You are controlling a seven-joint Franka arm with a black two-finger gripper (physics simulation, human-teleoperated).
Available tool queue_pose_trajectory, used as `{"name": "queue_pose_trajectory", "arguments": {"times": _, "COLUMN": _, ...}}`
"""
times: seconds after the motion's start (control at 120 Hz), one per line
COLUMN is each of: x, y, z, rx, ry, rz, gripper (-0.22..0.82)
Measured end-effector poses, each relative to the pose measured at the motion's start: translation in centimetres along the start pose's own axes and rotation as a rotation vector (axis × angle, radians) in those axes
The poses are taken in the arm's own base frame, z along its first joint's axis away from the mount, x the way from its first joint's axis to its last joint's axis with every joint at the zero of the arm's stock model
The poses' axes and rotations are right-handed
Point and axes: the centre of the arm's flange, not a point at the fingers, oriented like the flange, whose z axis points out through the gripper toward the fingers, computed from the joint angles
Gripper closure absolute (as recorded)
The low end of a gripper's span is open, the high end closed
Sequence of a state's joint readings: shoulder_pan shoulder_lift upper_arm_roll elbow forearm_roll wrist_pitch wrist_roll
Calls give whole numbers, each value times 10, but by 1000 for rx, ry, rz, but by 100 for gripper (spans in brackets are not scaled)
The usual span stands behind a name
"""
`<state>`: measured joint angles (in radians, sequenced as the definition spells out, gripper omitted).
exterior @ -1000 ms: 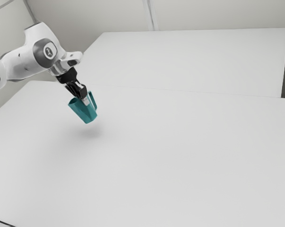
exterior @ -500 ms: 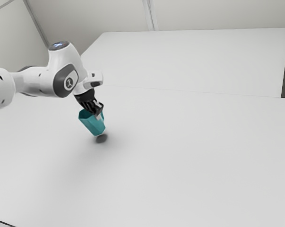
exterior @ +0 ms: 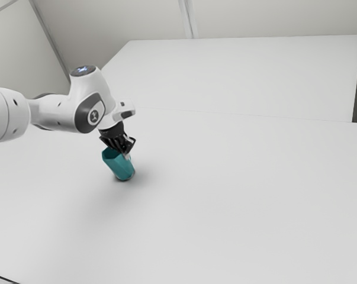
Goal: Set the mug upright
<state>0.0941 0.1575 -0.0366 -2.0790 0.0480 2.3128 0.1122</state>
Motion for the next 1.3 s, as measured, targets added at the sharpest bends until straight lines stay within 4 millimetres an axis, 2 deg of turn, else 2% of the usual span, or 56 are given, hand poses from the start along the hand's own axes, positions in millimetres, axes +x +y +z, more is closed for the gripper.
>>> {"name": "queue_pose_trajectory", "arguments": {"times": 0.058, "x": 0, "y": 0, "z": 1, "rx": -3, "ry": -1, "rz": -12, "gripper": 68}}
{"name": "queue_pose_trajectory", "arguments": {"times": 0.2, "x": 0, "y": 0, "z": -2, "rx": -7, "ry": 5, "rz": -35, "gripper": 38}}
{"name": "queue_pose_trajectory", "arguments": {"times": 0.308, "x": 0, "y": 3, "z": -21, "rx": -5, "ry": 30, "rz": -43, "gripper": 23}}
{"name": "queue_pose_trajectory", "arguments": {"times": 0.433, "x": 6, "y": 10, "z": -52, "rx": -4, "ry": 56, "rz": -39, "gripper": 13}}
{"name": "queue_pose_trajectory", "arguments": {"times": 0.567, "x": 25, "y": 13, "z": -102, "rx": -10, "ry": 82, "rz": -39, "gripper": 7}}
{"name": "queue_pose_trajectory", "arguments": {"times": 0.717, "x": 52, "y": 6, "z": -168, "rx": -11, "ry": 109, "rz": -52, "gripper": 3}}
{"name": "queue_pose_trajectory", "arguments": {"times": 0.825, "x": 60, "y": 2, "z": -198, "rx": -14, "ry": 95, "rz": -59, "gripper": 2}}
{"name": "queue_pose_trajectory", "arguments": {"times": 0.975, "x": 56, "y": 2, "z": -220, "rx": -18, "ry": 43, "rz": -62, "gripper": 1}}
{"name": "queue_pose_trajectory", "arguments": {"times": 1.3, "x": 45, "y": 6, "z": -219, "rx": -29, "ry": -46, "rz": -63, "gripper": 0}}
